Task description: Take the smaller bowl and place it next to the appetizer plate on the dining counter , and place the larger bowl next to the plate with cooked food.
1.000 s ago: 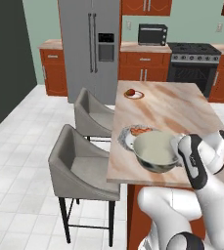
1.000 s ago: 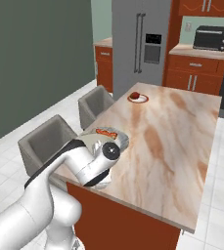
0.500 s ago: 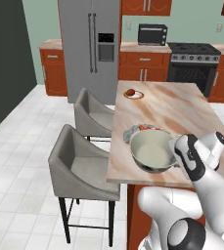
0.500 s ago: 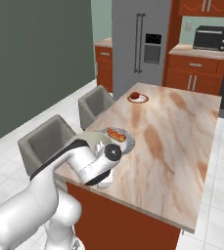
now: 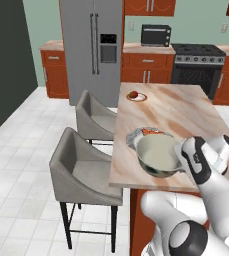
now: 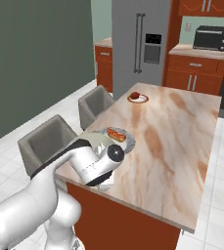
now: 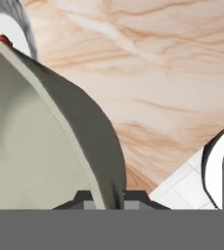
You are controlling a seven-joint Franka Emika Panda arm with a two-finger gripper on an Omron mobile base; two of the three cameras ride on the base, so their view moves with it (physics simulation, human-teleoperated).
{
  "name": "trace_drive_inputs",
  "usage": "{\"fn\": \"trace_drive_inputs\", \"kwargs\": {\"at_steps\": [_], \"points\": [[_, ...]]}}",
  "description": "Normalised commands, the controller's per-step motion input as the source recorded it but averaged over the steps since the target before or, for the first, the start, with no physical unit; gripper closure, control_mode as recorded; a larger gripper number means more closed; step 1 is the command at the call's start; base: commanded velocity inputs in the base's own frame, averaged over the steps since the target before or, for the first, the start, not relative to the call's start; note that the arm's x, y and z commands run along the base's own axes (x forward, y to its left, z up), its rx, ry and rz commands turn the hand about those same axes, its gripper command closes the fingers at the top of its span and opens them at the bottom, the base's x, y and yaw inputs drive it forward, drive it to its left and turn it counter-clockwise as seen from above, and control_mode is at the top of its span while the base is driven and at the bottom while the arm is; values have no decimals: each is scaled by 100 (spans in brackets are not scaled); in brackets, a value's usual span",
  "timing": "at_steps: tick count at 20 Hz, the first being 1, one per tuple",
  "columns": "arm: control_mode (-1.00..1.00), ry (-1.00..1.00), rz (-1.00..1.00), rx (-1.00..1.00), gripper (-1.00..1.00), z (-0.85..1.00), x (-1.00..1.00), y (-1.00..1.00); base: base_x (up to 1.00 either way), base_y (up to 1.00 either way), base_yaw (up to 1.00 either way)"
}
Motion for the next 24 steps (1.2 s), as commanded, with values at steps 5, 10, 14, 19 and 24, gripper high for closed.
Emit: {"fn": "trace_drive_inputs", "kwargs": {"at_steps": [5,10,14,19,24], "points": [[-100,0,0,-2,-100,-16,-13,13,0,0,0],[-100,-1,0,0,-100,-1,-1,2,0,0,0],[-100,-12,0,1,-100,21,-46,-2,0,0,0],[-100,-17,0,1,-100,62,-75,-1,0,0,0],[-100,-7,0,0,-100,60,-82,0,0,0,0]]}}
